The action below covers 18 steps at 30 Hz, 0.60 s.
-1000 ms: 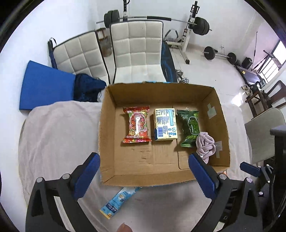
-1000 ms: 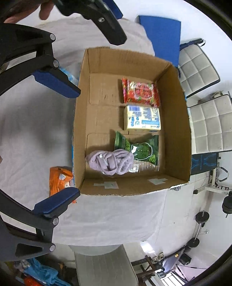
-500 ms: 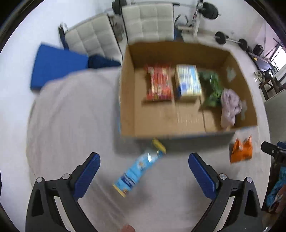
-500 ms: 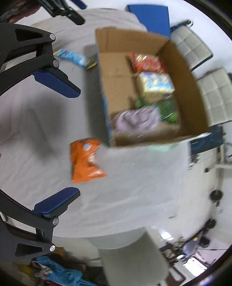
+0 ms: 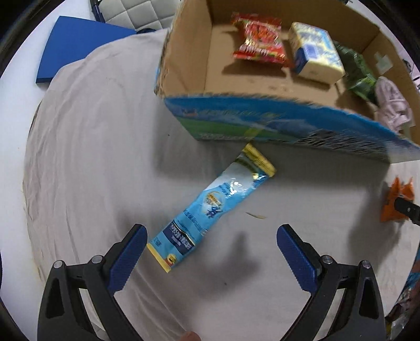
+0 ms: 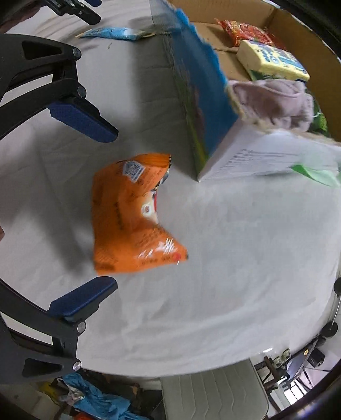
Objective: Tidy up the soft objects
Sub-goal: 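Grasp the blue milk stick pack with the left tool while the right tool grasps the orange bag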
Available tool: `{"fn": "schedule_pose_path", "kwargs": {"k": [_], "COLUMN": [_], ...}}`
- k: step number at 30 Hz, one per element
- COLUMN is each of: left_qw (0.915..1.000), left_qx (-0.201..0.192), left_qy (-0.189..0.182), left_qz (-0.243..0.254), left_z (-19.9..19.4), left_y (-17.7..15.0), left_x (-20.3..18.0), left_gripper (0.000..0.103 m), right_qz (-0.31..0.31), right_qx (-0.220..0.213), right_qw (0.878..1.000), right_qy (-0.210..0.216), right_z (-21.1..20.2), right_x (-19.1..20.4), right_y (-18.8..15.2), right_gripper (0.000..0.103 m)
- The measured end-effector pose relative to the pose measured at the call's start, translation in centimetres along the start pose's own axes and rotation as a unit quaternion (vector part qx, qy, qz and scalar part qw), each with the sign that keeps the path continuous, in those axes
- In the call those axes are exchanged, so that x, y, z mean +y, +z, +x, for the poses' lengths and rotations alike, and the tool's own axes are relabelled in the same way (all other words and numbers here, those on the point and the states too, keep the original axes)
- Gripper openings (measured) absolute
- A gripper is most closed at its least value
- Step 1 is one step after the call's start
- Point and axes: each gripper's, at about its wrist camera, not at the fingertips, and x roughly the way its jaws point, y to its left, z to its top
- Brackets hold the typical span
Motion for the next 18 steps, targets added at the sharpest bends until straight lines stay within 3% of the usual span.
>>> {"fn": "schedule_pose_path", "kwargs": {"k": [6,8,10,13,16,18], "left_qw": [0.9996,0.9990,0.9984,0.9972,0.9979,0.9975], "left_qx": [0.017,0.028,0.041,0.059,0.053,0.061], "left_qy": [0.014,0.023,0.026,0.029,0.009,-0.005], "left_qz": [0.015,0.026,0.031,0.037,0.036,0.035], "left_z": [2.3,3.3,4.2,5.6,5.9,6.0], "left_y": [0.7,1.1,1.3,1.6,2.0,2.0], "left_x": [0.4,0.4,0.4,0.5,0.6,0.4], "left_gripper": [0.101,0.101,0.101,0.101,0.101,0.084], "right_qz": [0.012,0.014,0.012,0.003,-0.003,-0.006], "right_qx": [0.022,0.027,0.028,0.031,0.036,0.039], "right_qw": [1.000,0.999,0.999,0.999,0.999,0.999], "right_qy": [-0.009,-0.011,-0.022,-0.029,-0.036,-0.038], "right_z": [2.3,2.7,2.8,2.8,2.8,2.9], "right_x": [0.4,0.4,0.5,0.7,1.0,1.3], "right_y": [0.8,0.9,1.0,0.9,0.8,0.7], "right_gripper": [0.103,0.097,0.084,0.081,0.081,0.080]}}
